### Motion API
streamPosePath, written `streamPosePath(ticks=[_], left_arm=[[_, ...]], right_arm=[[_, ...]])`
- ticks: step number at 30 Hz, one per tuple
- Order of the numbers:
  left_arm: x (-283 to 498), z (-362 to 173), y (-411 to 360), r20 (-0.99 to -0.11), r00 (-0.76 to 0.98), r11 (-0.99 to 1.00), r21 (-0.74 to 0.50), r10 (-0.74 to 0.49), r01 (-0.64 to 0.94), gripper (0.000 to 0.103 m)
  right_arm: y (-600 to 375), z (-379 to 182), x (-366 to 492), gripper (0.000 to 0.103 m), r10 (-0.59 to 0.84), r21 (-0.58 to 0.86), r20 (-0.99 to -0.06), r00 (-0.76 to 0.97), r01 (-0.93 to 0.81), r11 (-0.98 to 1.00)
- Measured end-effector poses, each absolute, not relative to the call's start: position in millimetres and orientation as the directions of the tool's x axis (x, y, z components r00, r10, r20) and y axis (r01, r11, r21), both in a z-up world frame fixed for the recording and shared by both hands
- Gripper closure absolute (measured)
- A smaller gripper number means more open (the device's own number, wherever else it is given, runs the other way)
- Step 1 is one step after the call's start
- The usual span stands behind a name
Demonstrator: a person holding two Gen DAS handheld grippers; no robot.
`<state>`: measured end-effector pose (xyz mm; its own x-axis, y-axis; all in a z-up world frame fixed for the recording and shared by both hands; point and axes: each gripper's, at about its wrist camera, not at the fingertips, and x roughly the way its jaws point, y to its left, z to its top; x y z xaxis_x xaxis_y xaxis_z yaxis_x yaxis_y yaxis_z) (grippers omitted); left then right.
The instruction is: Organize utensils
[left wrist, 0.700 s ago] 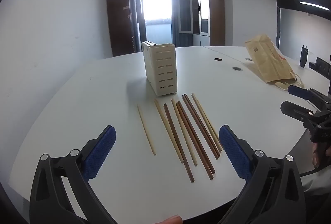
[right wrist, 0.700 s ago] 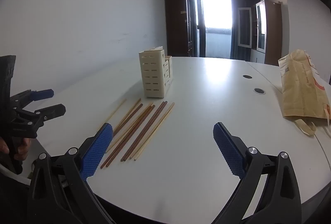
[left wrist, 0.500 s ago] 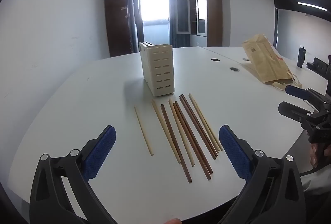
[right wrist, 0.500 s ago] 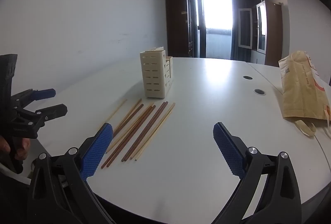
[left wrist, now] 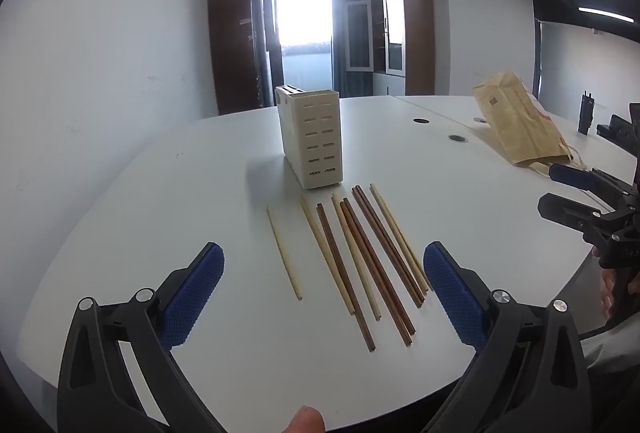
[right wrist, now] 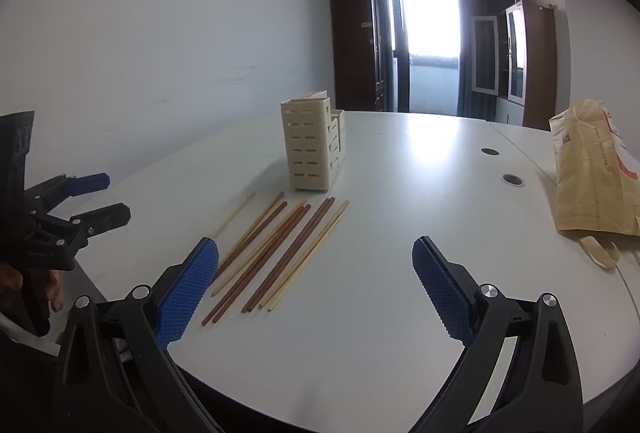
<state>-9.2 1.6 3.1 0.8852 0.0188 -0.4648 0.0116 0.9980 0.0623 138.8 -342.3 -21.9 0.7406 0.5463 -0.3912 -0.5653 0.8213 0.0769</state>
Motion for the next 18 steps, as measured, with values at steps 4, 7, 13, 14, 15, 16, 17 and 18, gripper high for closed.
streamPosePath(ticks=[4,7,13,14,15,16,17,18], left_arm=[[-5,0,2,-0.455,0.89,0.998,0.061,0.015,0.014,0.006],[2,-1,1,-0.467,0.884,0.998,0.064,0.022,0.009,0.006],[1,0,1,-0.451,0.892,0.998,0.056,0.01,0.017,0.006],[1,-1,1,-0.456,0.89,0.998,0.055,0.004,0.023,0.006],[0,0,0,-0.454,0.891,0.998,0.058,0.005,0.024,0.006],[0,0,0,-0.452,0.892,0.998,0.066,0.012,0.02,0.006],[0,1,1,-0.447,0.894,0.997,0.073,0.017,0.017,0.006],[0,2,1,-0.441,0.897,0.997,0.078,0.021,0.015,0.006]], right_arm=[[-341,-26,142,0.005,0.55,0.08,-0.398,0.735,-0.569,0.818],[-336,-25,145,0.004,0.559,0.075,-0.408,0.722,-0.583,0.809],[-337,-23,144,0.004,0.558,0.06,-0.385,0.735,-0.584,0.81],[-336,-23,144,0.004,0.559,0.057,-0.385,0.735,-0.585,0.809],[-336,-22,144,0.004,0.558,0.053,-0.384,0.736,-0.586,0.809],[-335,-22,144,0.005,0.559,0.052,-0.383,0.736,-0.587,0.808],[-334,-21,145,0.005,0.56,0.051,-0.382,0.735,-0.588,0.807],[-333,-21,146,0.005,0.561,0.051,-0.381,0.735,-0.589,0.807]])
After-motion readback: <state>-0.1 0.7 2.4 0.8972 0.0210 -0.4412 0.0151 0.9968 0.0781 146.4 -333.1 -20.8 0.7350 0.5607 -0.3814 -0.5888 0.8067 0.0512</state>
